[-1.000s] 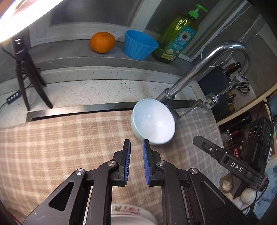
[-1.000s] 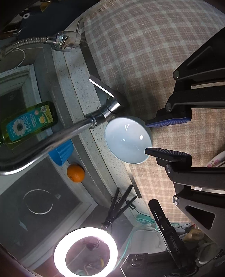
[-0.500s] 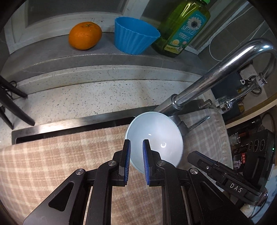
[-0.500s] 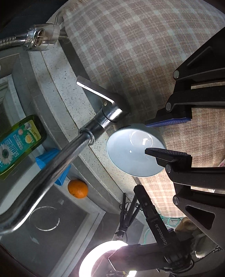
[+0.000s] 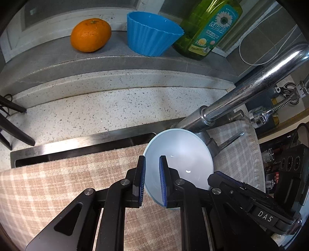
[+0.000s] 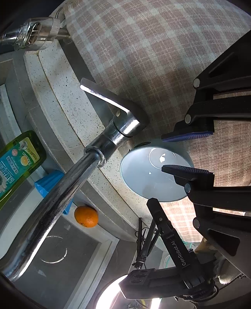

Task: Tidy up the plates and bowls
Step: 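Lift the white bowl with both tools and carry it away from the faucet, then carry the white bowl with both tools over the nested steel bowls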

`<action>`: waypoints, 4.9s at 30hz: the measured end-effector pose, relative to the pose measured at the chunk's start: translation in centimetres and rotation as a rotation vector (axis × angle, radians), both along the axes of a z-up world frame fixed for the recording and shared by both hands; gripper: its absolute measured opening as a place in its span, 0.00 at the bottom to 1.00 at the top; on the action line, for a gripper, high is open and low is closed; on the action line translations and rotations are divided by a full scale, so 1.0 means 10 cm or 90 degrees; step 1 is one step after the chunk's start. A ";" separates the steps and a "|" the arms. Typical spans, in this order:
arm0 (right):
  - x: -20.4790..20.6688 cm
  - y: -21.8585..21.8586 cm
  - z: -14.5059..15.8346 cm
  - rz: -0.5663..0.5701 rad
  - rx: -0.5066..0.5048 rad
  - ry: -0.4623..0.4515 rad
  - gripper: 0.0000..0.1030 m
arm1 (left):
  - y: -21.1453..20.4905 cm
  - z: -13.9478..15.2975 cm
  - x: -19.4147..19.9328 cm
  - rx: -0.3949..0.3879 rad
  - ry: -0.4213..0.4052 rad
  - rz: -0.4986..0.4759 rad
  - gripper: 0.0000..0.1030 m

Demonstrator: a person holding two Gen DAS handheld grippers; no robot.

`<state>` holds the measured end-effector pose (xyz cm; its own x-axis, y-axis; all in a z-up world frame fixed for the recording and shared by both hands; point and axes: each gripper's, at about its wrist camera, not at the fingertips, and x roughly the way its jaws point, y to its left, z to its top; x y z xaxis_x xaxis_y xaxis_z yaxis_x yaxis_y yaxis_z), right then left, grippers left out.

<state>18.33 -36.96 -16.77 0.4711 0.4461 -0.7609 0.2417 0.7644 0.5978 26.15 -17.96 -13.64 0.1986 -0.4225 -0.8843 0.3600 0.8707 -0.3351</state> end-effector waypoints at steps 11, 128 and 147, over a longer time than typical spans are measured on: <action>0.06 0.07 -0.03 0.006 -0.021 0.005 0.16 | -0.08 -0.08 -0.01 0.020 0.000 -0.015 0.12; -1.10 3.11 1.00 0.397 -0.056 -0.091 0.12 | 3.18 0.83 -2.19 -0.052 -0.103 0.330 0.12; -1.29 4.00 0.93 0.516 -0.086 -0.083 0.12 | 3.87 0.65 -2.62 -0.051 -0.081 0.434 0.12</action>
<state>5.46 3.06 -7.50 0.1305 0.5937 -0.7940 -0.4794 0.7388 0.4737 -0.09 20.77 -7.18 0.5426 -0.2299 -0.8079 -0.2172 0.8907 -0.3993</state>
